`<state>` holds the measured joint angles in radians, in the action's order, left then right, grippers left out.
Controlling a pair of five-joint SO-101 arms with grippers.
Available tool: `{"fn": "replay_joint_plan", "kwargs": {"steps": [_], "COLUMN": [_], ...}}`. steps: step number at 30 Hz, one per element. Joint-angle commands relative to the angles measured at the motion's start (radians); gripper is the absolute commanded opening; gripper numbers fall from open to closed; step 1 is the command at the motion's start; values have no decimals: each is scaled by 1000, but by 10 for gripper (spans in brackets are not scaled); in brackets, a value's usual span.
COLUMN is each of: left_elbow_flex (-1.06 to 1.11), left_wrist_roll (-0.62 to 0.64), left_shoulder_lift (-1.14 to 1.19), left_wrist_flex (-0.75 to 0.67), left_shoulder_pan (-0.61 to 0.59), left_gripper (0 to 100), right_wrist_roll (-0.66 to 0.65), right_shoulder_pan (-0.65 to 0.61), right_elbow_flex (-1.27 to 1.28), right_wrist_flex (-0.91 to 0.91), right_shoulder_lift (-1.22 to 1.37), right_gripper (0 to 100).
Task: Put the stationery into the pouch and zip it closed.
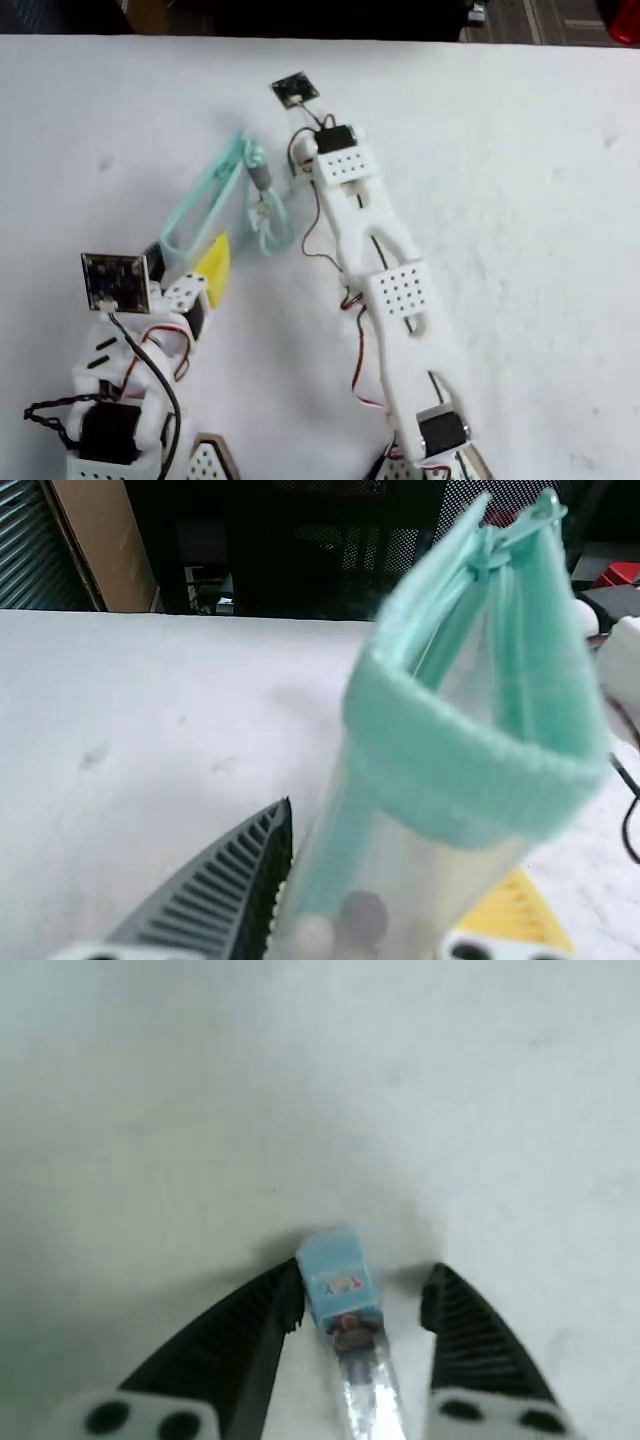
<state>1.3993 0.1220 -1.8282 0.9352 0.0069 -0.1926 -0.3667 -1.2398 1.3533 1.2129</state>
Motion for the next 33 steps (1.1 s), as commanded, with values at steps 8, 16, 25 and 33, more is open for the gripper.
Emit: {"fn": "replay_joint_plan", "kwargs": {"steps": [8, 16, 25, 33], "left_elbow_flex": [-6, -9, -48, -46], "left_wrist_roll": [6, 12, 77, 77], "left_shoulder_lift": [10, 10, 10, 10], "left_wrist_flex": [2, 6, 63, 61], "left_shoulder_pan": [12, 7, 5, 5], "left_gripper": [234, 234, 234, 234], "right_wrist_roll": [-14, -14, -14, -6], "right_shoulder_pan": [7, 8, 8, -21], "right_elbow_flex": [-443, -425, -417, 34], "right_wrist_flex": [308, 366, 375, 374], "right_shoulder_lift": [44, -114, -384, -854], "right_gripper": [15, 16, 16, 16]}}
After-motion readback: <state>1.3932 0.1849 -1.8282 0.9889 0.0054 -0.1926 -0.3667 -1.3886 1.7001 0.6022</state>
